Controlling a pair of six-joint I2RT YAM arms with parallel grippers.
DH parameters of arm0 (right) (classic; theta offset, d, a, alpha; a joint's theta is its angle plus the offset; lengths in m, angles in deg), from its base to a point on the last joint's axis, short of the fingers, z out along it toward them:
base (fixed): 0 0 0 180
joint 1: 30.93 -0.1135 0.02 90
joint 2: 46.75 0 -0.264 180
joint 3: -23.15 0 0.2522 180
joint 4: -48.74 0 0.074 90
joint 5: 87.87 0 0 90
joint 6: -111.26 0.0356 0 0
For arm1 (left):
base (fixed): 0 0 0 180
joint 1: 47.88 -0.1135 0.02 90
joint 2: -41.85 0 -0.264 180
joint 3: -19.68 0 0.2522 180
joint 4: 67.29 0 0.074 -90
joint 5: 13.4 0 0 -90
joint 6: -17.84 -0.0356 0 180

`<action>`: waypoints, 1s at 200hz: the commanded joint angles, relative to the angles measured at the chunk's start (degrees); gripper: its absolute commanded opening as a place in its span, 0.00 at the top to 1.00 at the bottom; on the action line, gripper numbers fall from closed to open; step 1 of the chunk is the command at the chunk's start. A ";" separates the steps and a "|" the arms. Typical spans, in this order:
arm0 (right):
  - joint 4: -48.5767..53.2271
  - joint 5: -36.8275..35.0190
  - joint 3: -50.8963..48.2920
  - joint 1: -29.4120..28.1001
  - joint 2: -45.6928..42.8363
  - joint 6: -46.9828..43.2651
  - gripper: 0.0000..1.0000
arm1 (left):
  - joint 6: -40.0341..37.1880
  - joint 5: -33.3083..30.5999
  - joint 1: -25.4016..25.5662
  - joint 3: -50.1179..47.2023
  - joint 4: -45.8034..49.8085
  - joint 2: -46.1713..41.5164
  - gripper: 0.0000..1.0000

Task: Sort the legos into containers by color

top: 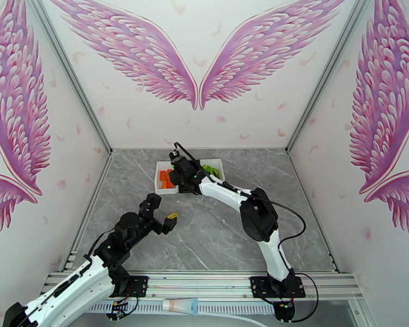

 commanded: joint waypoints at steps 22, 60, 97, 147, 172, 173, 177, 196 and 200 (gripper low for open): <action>-8.43 3.34 5.43 0.87 6.42 -3.76 0.68 | -0.89 0.31 -0.93 -0.66 -1.33 -0.64 0.01; -7.52 3.56 12.10 1.40 12.55 -4.93 0.68 | -1.71 0.93 -1.74 -0.53 -0.73 -0.67 0.01; -6.82 3.56 14.81 1.76 14.30 -5.75 0.64 | -2.62 1.14 -2.78 -0.24 0.10 -0.64 0.01; -8.92 2.33 9.65 2.14 8.06 -6.81 0.24 | -3.56 0.71 -4.19 0.22 1.59 -0.64 0.01; -12.92 1.03 0.37 2.86 1.31 -6.28 0.11 | -3.78 0.04 -5.05 0.13 1.76 -0.63 0.01; -13.06 0.97 -0.06 2.91 0.97 -6.23 0.11 | -3.78 -0.02 -5.16 0.13 1.74 -0.63 0.01; -13.81 0.70 -1.94 3.05 -0.34 -6.18 0.09 | -3.81 -0.31 -5.39 0.03 1.54 -0.65 0.01; -18.16 -1.13 -11.73 3.87 -7.42 -6.26 0.05 | -4.26 -1.34 -7.15 -0.63 -1.10 -0.48 0.01; -18.99 -1.74 -14.23 4.07 -9.13 -6.39 0.04 | -4.46 -1.69 -7.65 -0.78 -1.72 -0.40 0.01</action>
